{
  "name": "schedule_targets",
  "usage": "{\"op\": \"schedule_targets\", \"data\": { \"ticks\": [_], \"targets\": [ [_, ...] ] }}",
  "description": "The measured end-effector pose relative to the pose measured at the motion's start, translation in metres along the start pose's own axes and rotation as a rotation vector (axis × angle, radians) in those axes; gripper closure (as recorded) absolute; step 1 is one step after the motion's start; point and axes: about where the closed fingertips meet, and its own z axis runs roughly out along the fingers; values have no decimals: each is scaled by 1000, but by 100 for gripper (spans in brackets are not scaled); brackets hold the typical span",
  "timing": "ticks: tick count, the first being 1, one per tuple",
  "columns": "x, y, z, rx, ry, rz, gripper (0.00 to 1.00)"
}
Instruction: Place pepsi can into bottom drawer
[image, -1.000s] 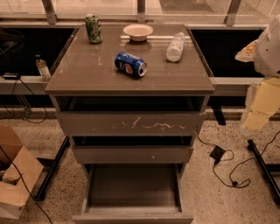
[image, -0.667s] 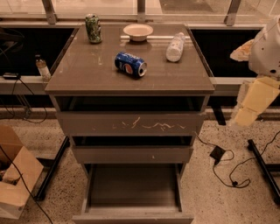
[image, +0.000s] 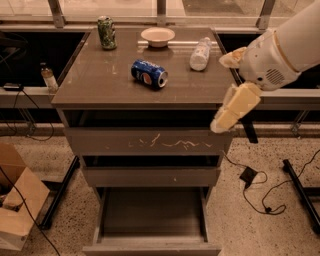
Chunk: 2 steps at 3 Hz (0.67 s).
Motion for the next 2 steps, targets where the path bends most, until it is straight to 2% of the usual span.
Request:
{"op": "schedule_targets", "data": {
  "ticks": [2],
  "targets": [
    [-49,-36,53,-64,-221,-48,0]
  ]
}}
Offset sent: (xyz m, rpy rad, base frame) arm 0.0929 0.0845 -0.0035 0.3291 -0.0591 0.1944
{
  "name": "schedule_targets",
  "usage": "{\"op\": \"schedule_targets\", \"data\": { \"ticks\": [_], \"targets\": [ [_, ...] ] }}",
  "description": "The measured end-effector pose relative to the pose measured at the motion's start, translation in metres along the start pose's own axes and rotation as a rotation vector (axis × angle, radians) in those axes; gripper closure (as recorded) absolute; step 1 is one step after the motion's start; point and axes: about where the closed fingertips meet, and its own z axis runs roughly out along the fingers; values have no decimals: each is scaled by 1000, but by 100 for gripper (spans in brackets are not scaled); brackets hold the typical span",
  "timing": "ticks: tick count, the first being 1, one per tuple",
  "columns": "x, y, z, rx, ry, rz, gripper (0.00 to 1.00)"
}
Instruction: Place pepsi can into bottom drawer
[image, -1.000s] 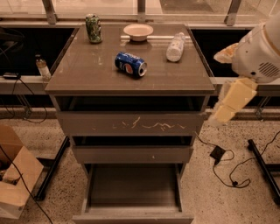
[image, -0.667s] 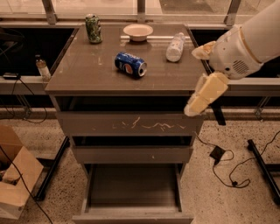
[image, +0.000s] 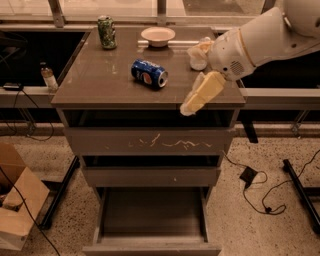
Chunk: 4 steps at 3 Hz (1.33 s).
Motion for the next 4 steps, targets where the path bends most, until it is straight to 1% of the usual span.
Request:
{"op": "schedule_targets", "data": {
  "ticks": [1,2,3,4],
  "targets": [
    [-18,-14,8,-26,-8,-53,0],
    [-23,-15,8,-29,-11,-63,0],
    [-18,-22,27,-21,-55,-10,0],
    [-17,-45,69,-12,-113,36,0]
  ]
}}
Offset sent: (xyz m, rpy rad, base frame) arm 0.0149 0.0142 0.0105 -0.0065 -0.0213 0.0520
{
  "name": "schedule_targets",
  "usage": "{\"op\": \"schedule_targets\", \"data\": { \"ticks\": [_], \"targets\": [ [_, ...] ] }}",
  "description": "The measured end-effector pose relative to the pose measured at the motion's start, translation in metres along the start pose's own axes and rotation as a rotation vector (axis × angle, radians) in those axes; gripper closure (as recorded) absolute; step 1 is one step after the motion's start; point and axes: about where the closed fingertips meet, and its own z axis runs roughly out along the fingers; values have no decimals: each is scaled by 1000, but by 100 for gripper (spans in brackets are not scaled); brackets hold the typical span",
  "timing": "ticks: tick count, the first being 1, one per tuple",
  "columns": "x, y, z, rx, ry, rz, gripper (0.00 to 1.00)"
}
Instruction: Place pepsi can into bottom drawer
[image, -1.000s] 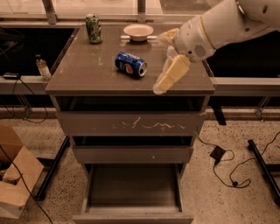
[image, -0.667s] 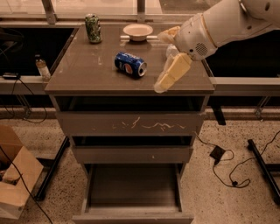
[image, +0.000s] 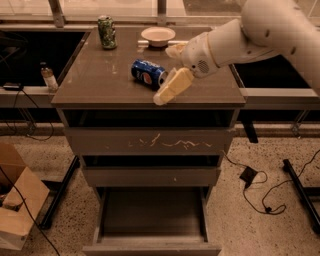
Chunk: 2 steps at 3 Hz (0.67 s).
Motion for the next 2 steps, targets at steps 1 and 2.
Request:
{"op": "schedule_targets", "data": {
  "ticks": [1,2],
  "targets": [
    [2,-36,52,-7,-58,7,0],
    [6,-63,81,-9,-86,9,0]
  ]
}}
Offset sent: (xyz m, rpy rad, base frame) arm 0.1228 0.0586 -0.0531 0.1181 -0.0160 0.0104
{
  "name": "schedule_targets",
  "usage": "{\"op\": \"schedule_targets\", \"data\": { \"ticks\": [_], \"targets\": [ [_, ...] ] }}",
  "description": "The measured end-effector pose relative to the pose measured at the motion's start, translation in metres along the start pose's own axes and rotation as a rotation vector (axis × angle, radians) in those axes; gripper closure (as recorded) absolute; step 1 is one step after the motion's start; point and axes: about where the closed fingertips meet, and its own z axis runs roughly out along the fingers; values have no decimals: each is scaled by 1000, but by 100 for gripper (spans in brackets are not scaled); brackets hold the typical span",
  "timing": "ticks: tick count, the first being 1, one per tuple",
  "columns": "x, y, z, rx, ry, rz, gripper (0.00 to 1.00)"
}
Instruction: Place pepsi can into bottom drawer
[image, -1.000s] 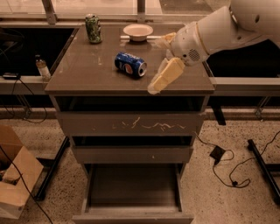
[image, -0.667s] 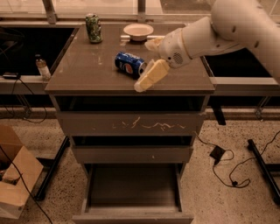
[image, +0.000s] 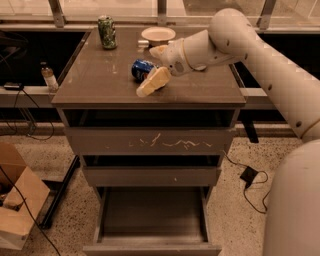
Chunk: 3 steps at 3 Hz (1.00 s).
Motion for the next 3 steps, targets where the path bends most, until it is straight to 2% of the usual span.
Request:
{"op": "schedule_targets", "data": {
  "ticks": [1,3],
  "targets": [
    [13,-19,24,-7,7,9,0],
    [29,-49,32,26,42,-1,0]
  ]
}}
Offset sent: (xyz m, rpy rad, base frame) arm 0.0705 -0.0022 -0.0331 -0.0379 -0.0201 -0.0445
